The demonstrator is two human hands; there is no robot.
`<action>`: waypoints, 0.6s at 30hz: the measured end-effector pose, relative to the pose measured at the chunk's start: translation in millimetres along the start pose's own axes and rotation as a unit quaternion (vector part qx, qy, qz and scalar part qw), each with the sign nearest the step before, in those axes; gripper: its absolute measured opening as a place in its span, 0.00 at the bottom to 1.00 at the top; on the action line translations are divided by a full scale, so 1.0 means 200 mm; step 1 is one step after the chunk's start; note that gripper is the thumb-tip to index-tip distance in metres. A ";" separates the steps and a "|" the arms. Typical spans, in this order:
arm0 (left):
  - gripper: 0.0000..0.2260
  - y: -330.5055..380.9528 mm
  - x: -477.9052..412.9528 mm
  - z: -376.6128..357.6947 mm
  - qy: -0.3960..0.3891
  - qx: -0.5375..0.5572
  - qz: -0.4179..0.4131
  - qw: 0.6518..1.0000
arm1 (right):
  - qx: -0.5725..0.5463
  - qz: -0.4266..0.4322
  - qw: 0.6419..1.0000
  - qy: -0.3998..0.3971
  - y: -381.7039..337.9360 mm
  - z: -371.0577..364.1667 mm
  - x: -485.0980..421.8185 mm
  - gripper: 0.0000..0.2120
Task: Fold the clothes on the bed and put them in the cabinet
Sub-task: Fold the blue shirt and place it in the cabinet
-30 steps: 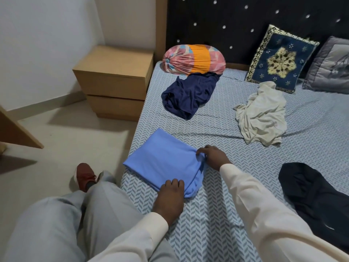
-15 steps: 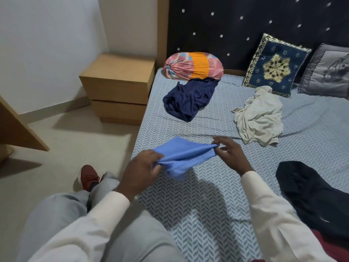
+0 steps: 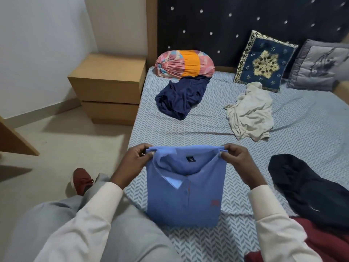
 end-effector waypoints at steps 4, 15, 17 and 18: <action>0.05 -0.23 -0.23 0.02 0.016 -0.065 0.062 0.996 | 0.161 -0.050 0.985 0.031 0.21 -0.07 -0.18 0.09; 0.26 -0.56 -0.41 -0.05 0.096 -0.145 0.278 0.945 | 0.191 -0.264 0.944 -0.039 0.54 -0.31 -0.23 0.31; 0.25 -0.60 -0.28 -0.05 0.087 -0.143 0.281 0.945 | 0.191 -0.277 0.940 -0.049 0.53 -0.33 -0.07 0.26; 0.27 -0.66 -0.22 -0.04 0.080 -0.125 0.286 0.947 | 0.188 -0.293 0.935 -0.068 0.55 -0.35 0.01 0.25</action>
Point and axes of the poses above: each hand's wrist, its own x-axis away from the middle knuckle, its own z-axis out of the back of the hand, y = z × x, the point moved 3 cm from there along -x, towards the middle knuckle, and after that the axes turned 10 degrees about x, right-handed, at the moved point
